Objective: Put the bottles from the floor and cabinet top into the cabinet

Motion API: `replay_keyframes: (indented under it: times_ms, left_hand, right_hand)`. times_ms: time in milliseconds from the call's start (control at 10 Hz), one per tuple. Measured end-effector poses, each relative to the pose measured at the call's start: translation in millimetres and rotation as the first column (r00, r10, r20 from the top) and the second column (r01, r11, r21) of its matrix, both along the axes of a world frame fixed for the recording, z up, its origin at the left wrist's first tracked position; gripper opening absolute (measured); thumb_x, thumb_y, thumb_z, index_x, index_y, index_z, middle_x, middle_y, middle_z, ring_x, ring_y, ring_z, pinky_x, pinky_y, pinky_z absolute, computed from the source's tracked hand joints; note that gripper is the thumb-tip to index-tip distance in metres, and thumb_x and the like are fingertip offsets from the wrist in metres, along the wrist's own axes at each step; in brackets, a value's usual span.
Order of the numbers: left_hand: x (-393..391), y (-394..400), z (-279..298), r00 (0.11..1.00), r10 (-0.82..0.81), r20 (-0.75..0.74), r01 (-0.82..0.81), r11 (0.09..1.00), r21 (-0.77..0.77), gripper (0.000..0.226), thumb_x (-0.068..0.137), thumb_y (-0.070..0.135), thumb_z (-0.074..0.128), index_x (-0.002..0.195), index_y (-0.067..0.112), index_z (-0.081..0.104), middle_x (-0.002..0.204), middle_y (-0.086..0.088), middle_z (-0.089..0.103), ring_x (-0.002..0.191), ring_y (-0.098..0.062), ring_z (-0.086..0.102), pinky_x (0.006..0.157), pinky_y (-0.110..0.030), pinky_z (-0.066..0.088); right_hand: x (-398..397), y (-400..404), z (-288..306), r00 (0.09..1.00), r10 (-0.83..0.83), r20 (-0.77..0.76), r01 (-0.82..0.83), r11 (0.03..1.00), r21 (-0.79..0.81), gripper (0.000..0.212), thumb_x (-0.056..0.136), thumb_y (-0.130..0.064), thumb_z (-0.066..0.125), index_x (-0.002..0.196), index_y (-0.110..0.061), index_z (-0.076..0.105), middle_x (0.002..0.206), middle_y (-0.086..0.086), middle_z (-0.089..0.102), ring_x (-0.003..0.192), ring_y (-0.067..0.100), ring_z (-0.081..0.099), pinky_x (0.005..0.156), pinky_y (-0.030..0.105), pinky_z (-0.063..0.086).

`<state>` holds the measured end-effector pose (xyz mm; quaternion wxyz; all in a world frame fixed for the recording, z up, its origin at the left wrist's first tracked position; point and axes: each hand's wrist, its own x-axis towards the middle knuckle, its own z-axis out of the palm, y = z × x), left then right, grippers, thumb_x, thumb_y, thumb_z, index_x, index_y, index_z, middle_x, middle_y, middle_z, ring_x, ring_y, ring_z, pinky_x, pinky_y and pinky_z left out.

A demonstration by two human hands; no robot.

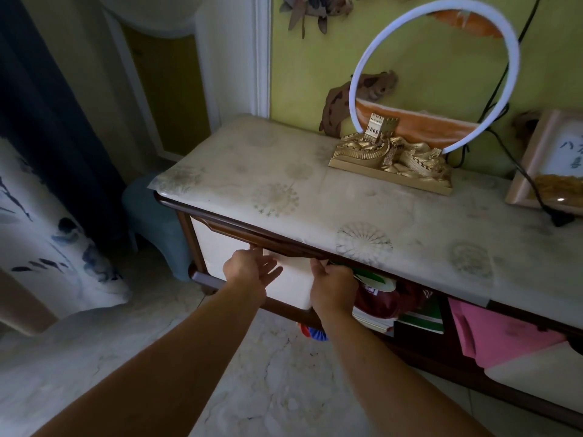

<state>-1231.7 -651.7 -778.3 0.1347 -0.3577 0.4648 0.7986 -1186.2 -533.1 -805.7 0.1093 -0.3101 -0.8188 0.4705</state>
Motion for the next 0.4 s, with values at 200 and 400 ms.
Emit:
replay_keyframes:
  times_ms: [200, 400]
  left_hand:
    - [12, -5, 21, 0.844, -0.534, -0.047, 0.457, 0.763, -0.457, 0.016, 0.088, 0.010, 0.054, 0.098, 0.001, 0.063, 0.094, -0.019, 0.070, 0.081, -0.031, 0.070, 0.070, -0.040, 0.059]
    - [21, -13, 49, 0.504, -0.834, 0.225, 0.579, 0.133, -0.804, 0.024, 0.082, 0.031, 0.065, 0.076, 0.007, 0.068, 0.076, -0.009, 0.075, 0.067, -0.022, 0.073, 0.076, -0.037, 0.060]
  right_hand:
    - [12, 11, 25, 0.937, 0.168, 0.306, -0.181, 0.983, 0.016, 0.033, 0.085, -0.020, 0.066, 0.115, -0.008, 0.060, 0.110, 0.007, 0.068, 0.103, 0.028, 0.064, 0.082, 0.035, 0.055]
    - [34, 13, 86, 0.802, 0.303, 0.514, -0.459, 0.864, 0.206, 0.018, 0.083, -0.015, 0.056, 0.099, -0.007, 0.062, 0.063, 0.003, 0.069, 0.051, 0.013, 0.066, 0.053, 0.023, 0.046]
